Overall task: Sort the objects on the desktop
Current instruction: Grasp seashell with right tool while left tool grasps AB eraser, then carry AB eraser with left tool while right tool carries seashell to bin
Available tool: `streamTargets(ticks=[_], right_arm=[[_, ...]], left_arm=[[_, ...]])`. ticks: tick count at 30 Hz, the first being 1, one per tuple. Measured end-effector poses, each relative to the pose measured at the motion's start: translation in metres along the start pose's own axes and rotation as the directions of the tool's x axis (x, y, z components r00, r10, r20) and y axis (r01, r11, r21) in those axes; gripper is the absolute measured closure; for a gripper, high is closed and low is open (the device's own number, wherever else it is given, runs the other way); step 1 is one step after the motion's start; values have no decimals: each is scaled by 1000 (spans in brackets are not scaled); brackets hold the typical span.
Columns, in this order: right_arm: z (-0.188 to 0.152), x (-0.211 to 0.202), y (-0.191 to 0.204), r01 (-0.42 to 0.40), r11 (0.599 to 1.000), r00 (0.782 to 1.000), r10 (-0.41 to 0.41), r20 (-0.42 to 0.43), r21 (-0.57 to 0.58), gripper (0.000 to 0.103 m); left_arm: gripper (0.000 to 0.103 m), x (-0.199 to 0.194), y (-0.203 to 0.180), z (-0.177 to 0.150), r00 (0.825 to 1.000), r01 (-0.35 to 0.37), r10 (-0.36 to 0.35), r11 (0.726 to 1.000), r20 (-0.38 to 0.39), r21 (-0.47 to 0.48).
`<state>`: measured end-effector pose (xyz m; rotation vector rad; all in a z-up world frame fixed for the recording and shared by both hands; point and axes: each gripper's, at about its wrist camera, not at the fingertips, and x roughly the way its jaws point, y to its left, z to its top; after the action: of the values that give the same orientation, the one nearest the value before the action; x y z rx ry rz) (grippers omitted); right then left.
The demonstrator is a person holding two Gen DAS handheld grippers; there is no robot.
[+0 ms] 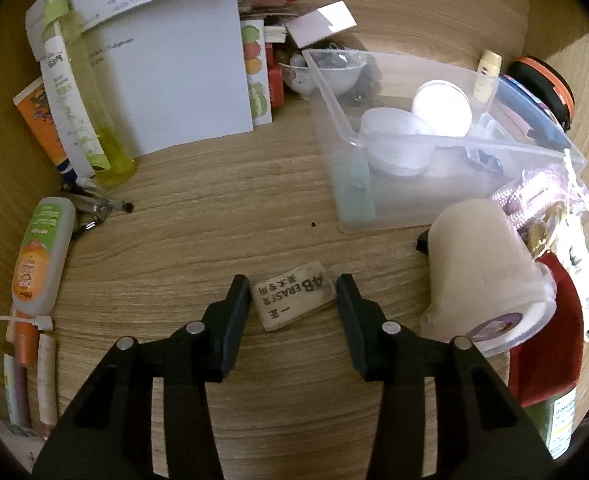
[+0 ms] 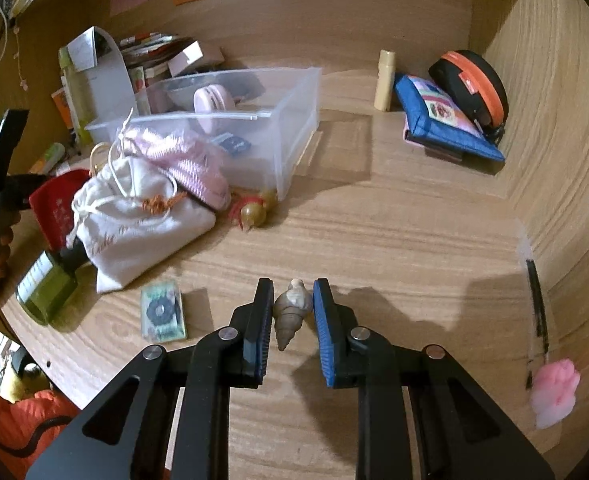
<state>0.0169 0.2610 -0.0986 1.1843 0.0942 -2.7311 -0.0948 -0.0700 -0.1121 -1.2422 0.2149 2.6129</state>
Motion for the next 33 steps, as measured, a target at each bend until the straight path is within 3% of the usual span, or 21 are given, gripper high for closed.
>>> streamTargets(ticks=[15, 33], right_arm=[[46, -11, -1, -51, 999, 995, 49, 90, 18, 85], [108, -10, 19, -106, 993, 978, 113, 175, -49, 85]], left_arm=[[59, -41, 7, 12, 989, 4, -2, 1000, 147, -11], [59, -82, 1, 44, 952, 95, -83, 995, 295, -25]])
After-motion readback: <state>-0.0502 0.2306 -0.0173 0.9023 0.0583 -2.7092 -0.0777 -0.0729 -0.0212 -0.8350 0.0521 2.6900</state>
